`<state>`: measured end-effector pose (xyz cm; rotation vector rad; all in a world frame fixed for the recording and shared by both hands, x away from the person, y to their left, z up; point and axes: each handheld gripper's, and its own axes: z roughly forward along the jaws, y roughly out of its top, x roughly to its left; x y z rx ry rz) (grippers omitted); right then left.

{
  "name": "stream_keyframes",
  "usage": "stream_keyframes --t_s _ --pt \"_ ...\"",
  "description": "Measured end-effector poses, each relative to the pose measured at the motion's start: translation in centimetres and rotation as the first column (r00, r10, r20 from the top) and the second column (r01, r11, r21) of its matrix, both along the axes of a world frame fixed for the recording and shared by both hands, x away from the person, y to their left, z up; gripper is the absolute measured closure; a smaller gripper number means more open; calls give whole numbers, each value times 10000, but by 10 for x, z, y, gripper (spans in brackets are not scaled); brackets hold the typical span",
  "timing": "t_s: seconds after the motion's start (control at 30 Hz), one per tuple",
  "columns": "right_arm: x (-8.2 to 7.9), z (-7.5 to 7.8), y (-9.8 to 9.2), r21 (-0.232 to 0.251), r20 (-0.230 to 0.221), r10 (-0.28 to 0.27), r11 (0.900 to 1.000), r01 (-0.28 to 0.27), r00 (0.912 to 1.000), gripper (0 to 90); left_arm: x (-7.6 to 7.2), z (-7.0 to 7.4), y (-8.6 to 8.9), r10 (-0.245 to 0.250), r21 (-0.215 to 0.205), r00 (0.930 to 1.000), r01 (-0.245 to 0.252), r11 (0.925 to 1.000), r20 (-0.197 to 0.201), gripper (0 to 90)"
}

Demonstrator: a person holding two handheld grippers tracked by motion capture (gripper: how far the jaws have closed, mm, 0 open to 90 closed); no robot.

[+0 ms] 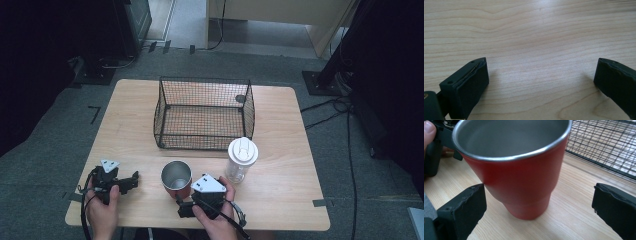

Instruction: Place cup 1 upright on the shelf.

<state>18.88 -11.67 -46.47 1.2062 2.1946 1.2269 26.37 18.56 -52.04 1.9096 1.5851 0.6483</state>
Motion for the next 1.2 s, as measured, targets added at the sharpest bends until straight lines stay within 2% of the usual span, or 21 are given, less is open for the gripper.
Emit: stream_keyframes --t_s 0.7,0.93,1.2 --pt "8 4 28 343 276 193 9992 -203 9994 0 0 0 0 4 -6 10000 -4 10000 4 4" --pt "11 4 34 481 242 -7 9988 -4 9997 0 0 0 0 2 -1 10000 -2 10000 -6 4" --pt "14 1 39 315 342 -401 9987 391 9986 41 0 0 0 -1 -5 10000 1 10000 -3 5"
